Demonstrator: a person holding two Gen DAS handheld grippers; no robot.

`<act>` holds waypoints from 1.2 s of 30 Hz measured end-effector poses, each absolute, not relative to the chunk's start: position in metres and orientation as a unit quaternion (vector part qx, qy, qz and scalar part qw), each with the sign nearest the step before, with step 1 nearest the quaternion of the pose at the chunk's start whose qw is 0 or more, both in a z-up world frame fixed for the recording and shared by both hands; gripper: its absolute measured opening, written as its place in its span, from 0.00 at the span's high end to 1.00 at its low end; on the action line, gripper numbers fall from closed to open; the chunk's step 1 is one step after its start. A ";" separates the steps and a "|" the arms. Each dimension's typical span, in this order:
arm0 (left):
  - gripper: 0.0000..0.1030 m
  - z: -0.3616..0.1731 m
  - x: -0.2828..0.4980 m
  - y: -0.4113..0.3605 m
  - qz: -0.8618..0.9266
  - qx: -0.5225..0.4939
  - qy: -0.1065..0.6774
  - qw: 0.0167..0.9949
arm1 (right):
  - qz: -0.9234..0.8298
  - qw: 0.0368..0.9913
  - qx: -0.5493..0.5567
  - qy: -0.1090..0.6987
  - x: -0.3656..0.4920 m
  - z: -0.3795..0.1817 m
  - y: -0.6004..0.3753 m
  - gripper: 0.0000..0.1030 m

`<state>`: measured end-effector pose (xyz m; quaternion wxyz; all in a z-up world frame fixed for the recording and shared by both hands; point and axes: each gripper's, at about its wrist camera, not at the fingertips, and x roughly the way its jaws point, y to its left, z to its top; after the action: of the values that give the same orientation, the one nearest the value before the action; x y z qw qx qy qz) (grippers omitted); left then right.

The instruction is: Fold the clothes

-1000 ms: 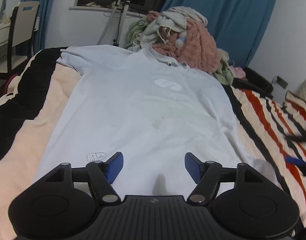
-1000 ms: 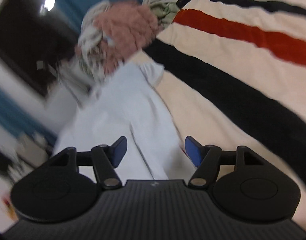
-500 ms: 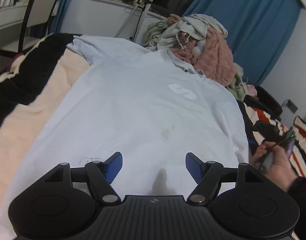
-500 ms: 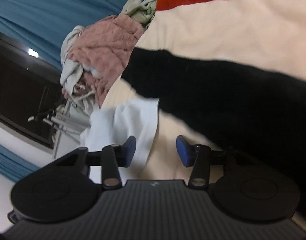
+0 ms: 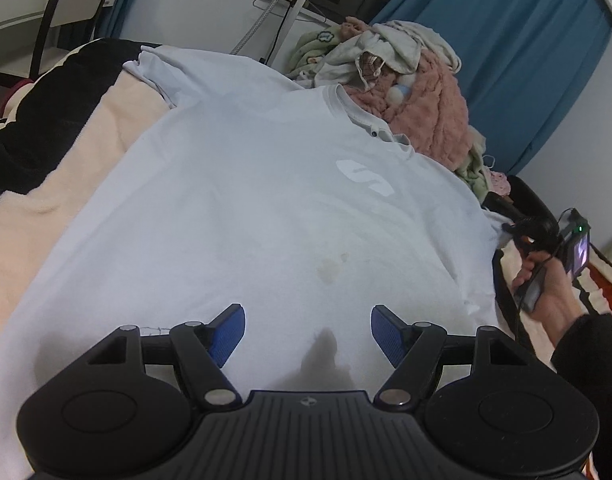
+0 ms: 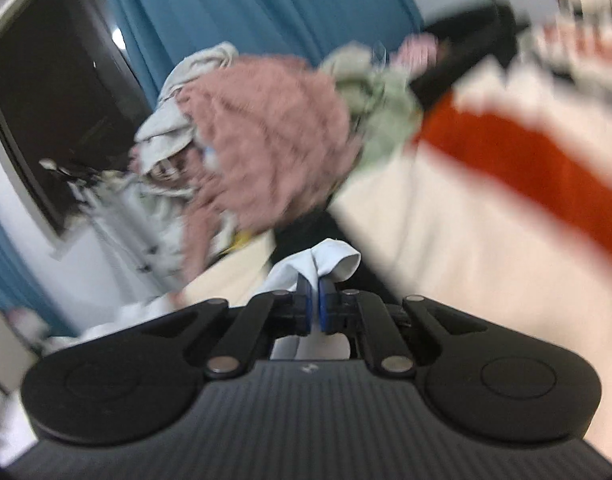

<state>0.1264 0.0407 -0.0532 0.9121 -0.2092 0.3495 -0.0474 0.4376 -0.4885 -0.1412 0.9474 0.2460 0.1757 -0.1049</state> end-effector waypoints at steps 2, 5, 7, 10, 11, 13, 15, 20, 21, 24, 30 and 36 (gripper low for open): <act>0.30 -0.054 0.127 0.040 -0.047 -0.202 0.352 0.913 | -0.133 0.952 0.207 0.181 0.451 -0.134 -0.502 0.94; 0.30 -0.056 0.128 0.038 -0.042 -0.185 0.354 0.916 | -0.155 0.952 0.169 0.202 0.468 -0.134 -0.514 0.93; 0.30 -0.056 0.130 0.038 -0.042 -0.176 0.354 0.918 | -0.152 0.954 0.156 0.207 0.470 -0.138 -0.513 0.92; 0.30 -0.055 0.131 0.036 -0.042 -0.163 0.351 0.921 | -0.153 0.951 0.165 0.213 0.464 -0.140 -0.506 0.78; 0.30 -0.055 0.131 0.036 -0.043 -0.159 0.351 0.922 | -0.156 0.949 0.167 0.216 0.459 -0.139 -0.503 0.54; 0.30 -0.052 0.129 0.036 -0.047 -0.154 0.348 0.924 | -0.157 0.949 0.169 0.216 0.445 -0.134 -0.494 0.22; 0.30 -0.049 0.125 0.036 -0.051 -0.152 0.343 0.926 | -0.155 0.951 0.172 0.207 0.421 -0.127 -0.485 0.21; 0.29 -0.040 0.109 0.040 -0.062 -0.156 0.333 0.928 | -0.117 0.937 0.278 0.177 0.359 -0.121 -0.475 0.21; 0.29 -0.039 0.105 0.042 -0.063 -0.157 0.330 0.929 | -0.113 0.930 0.306 0.172 0.347 -0.124 -0.474 0.21; 0.29 -0.033 0.091 0.045 -0.064 -0.153 0.321 0.933 | -0.100 0.890 0.414 0.163 0.319 -0.149 -0.474 0.21; 0.27 -0.031 0.074 0.043 -0.063 -0.139 0.319 0.935 | -0.055 0.838 0.517 0.164 0.308 -0.197 -0.467 0.21; 0.27 -0.042 0.088 0.039 -0.058 -0.128 0.329 0.934 | -0.029 0.832 0.531 0.156 0.339 -0.224 -0.473 0.22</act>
<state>0.0881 0.0385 -0.0418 0.9339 -0.1282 0.3285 -0.0581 0.3391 -0.4728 -0.2241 0.8322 0.5313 0.1558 -0.0290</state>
